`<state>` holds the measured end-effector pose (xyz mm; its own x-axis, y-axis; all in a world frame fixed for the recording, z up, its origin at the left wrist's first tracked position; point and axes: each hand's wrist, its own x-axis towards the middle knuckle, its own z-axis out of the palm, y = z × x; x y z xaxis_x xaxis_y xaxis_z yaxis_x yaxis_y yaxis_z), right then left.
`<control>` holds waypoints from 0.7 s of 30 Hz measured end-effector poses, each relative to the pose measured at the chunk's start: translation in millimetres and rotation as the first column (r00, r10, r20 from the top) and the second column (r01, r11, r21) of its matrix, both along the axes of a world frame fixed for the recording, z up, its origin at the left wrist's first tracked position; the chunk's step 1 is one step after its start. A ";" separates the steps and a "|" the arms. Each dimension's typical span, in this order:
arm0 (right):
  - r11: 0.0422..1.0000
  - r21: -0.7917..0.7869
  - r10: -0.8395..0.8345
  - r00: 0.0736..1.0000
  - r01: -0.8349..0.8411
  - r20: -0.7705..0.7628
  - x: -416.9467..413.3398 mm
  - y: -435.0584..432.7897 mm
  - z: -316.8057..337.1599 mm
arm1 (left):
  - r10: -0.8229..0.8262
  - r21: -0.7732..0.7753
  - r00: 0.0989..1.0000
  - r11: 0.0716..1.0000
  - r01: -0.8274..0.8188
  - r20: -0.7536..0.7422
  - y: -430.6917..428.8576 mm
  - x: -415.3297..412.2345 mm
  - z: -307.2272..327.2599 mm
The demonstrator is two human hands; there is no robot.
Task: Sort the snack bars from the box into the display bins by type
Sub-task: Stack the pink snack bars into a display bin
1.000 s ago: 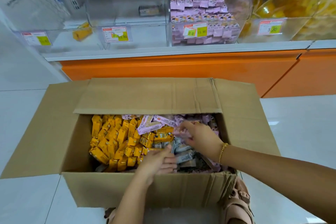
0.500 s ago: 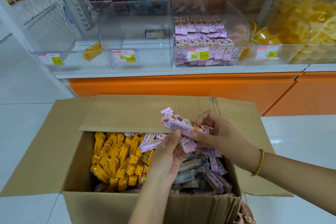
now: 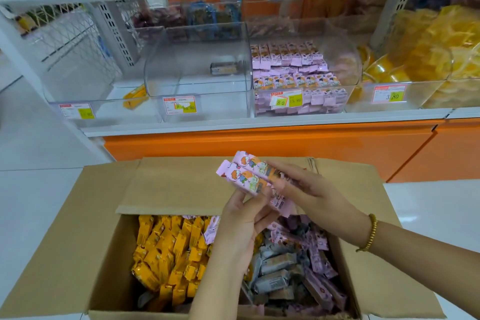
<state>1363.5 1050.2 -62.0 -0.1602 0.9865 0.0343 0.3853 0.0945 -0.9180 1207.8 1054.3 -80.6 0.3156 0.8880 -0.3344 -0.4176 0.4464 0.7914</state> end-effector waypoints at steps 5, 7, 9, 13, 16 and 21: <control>0.969 0.243 -0.067 0.915 -0.034 0.398 12.5 26.2 17.2 | 0.017 0.132 0.994 0.991 -0.003 -0.108 31.9 13.2 22.3; 0.923 0.377 -0.227 0.897 0.073 0.381 15.5 37.6 24.2 | -0.016 0.177 0.996 0.984 0.031 -0.085 48.8 27.9 37.8; 0.887 0.424 -0.338 0.880 0.181 0.332 23.5 54.4 33.6 | -0.034 0.200 0.995 0.978 0.052 -0.092 70.6 43.6 56.3; 0.792 0.520 -0.486 0.846 0.319 0.221 56.9 110.6 53.5 | 0.139 0.449 0.934 0.893 0.025 -0.329 132.2 59.3 76.1; 0.799 0.416 -0.563 0.783 0.434 0.264 77.3 164.6 59.8 | 0.487 0.653 0.579 0.750 0.106 -0.654 174.0 51.7 70.8; 0.870 0.177 -0.480 0.709 0.460 0.517 74.5 240.1 65.5 | 0.470 0.578 0.353 0.746 0.331 -0.809 205.3 39.7 57.7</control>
<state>1438.0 1290.3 3.5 0.3217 0.9391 0.1209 0.8076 -0.2055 -0.5528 1247.5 1259.6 -22.9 0.1127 0.9684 0.2223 0.6931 -0.2369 0.6808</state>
